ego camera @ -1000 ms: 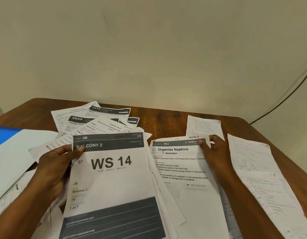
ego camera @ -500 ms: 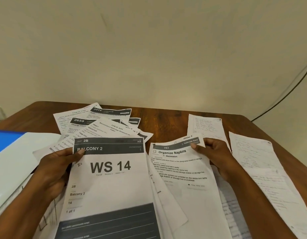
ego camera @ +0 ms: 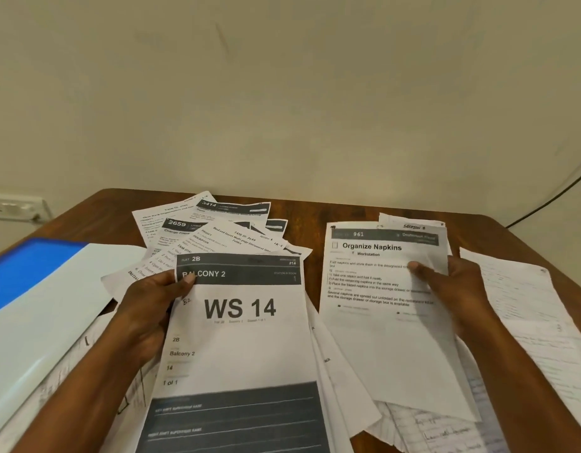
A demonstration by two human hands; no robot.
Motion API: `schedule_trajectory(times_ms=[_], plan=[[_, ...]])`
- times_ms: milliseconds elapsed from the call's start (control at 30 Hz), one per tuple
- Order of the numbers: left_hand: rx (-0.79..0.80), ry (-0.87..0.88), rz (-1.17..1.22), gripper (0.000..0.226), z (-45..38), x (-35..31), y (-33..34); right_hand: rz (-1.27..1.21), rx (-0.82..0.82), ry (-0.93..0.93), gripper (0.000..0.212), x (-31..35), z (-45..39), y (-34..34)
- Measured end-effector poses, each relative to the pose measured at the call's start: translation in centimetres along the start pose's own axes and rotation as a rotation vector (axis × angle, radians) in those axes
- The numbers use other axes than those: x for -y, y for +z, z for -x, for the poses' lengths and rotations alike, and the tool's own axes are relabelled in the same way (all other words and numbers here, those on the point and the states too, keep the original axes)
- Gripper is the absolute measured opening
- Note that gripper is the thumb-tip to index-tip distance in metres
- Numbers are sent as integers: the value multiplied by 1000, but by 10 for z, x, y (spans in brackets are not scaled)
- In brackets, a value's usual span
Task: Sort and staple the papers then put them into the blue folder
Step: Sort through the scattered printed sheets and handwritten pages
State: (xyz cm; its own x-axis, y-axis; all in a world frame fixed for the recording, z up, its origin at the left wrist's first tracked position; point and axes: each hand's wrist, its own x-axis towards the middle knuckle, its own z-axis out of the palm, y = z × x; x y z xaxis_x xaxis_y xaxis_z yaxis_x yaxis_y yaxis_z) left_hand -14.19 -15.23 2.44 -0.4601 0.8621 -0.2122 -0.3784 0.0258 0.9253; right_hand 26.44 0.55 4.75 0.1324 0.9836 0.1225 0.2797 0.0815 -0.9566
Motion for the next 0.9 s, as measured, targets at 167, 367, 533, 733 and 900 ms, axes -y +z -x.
schedule_trajectory(times_ms=[167, 367, 533, 733, 900], plan=[[204, 41, 39, 32, 7, -3, 4, -277, -93, -31, 17, 7, 1, -6], [320, 89, 93, 40, 16, -2, 2, -411, 39, -32, 22, 14, 14, 15], [246, 105, 107, 37, 20, 2, 14, -400, 249, 9, 29, 18, 35, 47], [181, 113, 160, 35, 17, 15, 22, -377, 413, 23, 28, 25, 70, 81], [131, 127, 149, 32, 21, 17, 22, -429, 492, 140, 33, 25, 91, 95]])
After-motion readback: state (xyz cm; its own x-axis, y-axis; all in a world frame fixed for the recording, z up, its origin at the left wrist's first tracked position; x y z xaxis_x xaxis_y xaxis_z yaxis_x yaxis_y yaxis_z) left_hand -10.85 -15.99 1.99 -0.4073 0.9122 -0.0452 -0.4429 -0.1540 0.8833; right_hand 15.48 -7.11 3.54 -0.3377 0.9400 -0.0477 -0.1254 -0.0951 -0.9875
